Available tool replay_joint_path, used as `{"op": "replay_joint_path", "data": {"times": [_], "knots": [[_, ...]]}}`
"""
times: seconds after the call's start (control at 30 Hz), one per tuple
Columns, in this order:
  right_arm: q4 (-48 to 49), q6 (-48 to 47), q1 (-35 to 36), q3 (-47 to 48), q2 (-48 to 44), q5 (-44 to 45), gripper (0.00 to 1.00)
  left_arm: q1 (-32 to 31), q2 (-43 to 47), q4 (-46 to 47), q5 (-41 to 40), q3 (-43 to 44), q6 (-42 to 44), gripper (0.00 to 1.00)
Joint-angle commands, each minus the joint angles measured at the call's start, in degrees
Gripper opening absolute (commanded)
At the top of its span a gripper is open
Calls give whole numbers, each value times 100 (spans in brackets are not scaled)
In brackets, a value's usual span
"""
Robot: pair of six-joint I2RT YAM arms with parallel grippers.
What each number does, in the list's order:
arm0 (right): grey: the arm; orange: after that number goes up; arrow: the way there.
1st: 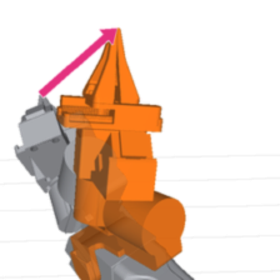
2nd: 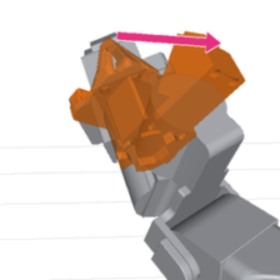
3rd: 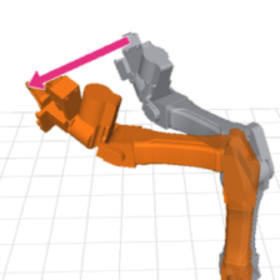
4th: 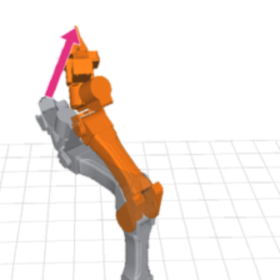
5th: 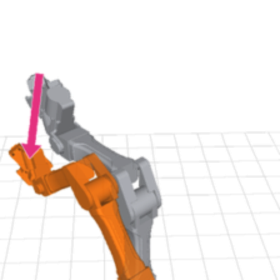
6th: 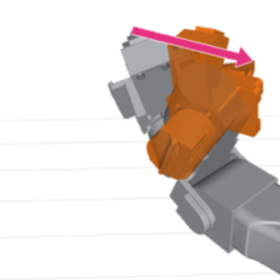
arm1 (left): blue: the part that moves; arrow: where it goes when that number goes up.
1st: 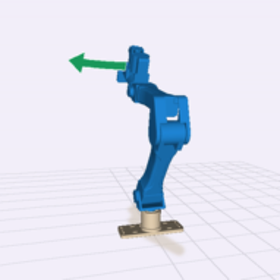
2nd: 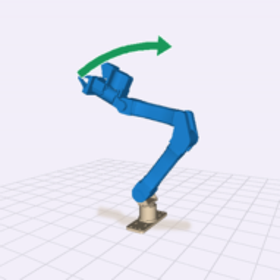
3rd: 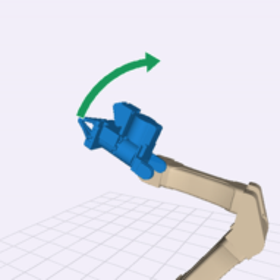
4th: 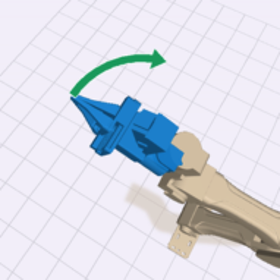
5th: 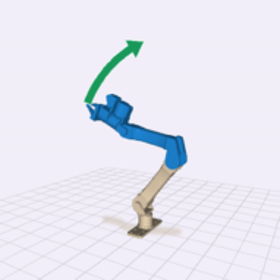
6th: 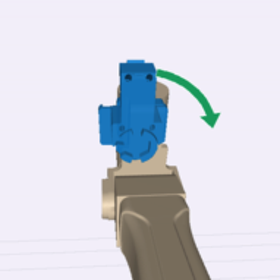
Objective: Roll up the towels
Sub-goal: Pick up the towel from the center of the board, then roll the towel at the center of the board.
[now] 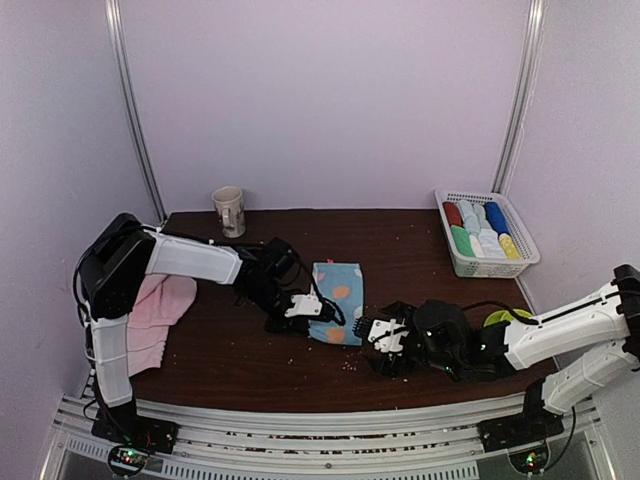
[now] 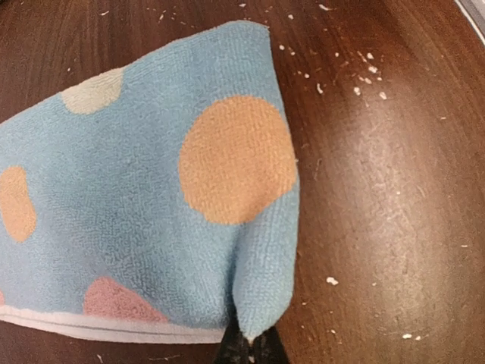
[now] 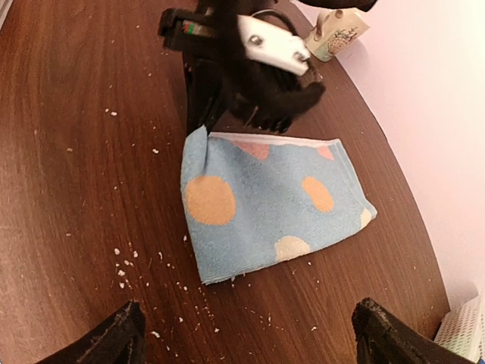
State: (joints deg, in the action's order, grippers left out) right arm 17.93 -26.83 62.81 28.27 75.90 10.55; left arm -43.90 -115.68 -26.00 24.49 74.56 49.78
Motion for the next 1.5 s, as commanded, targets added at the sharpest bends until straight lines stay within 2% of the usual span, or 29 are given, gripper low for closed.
{"op": "replay_joint_path", "data": {"times": [0.0, 0.1, 0.23, 0.57, 0.63, 0.73, 0.9, 0.97, 1.13, 1.2, 1.23, 1.27, 1.47], "knots": [[697, -864, 116, -188, 271, 237, 92, 229, 139, -441, 733, 92, -127, 0], [551, -1029, 141, 27, 621, 262, 85, 366, 89, -650, 1017, 201, -118, 0], [459, -1262, 198, 316, 1180, 345, 84, 454, -42, -979, 1279, 435, -89, 0], [717, -1371, 281, 1057, 2362, 749, 68, 467, -174, -1004, 1230, 461, -202, 0], [802, -1400, 309, 1154, 2565, 885, 60, 469, -174, -1004, 1203, 435, -199, 0], [1034, -1476, 358, 1174, 2764, 1151, 59, 470, -180, -1004, 1172, 387, -189, 0], [1282, -1549, 431, 1166, 2893, 1389, 34, 470, -183, -1005, 1197, 333, -189, 0], [1324, -1567, 453, 1178, 2933, 1521, 31, 466, -181, -1004, 1197, 318, -184, 0], [1298, -1536, 486, 1250, 3052, 1602, 8, 466, -162, -1004, 1147, 271, -164, 1], [1218, -1491, 492, 1302, 3060, 1623, 0, 468, -120, -1004, 1123, 234, -138, 7], [1187, -1471, 493, 1313, 3061, 1619, 0, 470, -95, -1008, 1100, 210, -125, 10], [1162, -1451, 493, 1317, 3050, 1604, 0, 467, -61, -1004, 1071, 189, -119, 18], [652, -1118, 489, 1434, 2875, 1312, 0, 514, 580, -567, 667, -377, -58, 83]]}}
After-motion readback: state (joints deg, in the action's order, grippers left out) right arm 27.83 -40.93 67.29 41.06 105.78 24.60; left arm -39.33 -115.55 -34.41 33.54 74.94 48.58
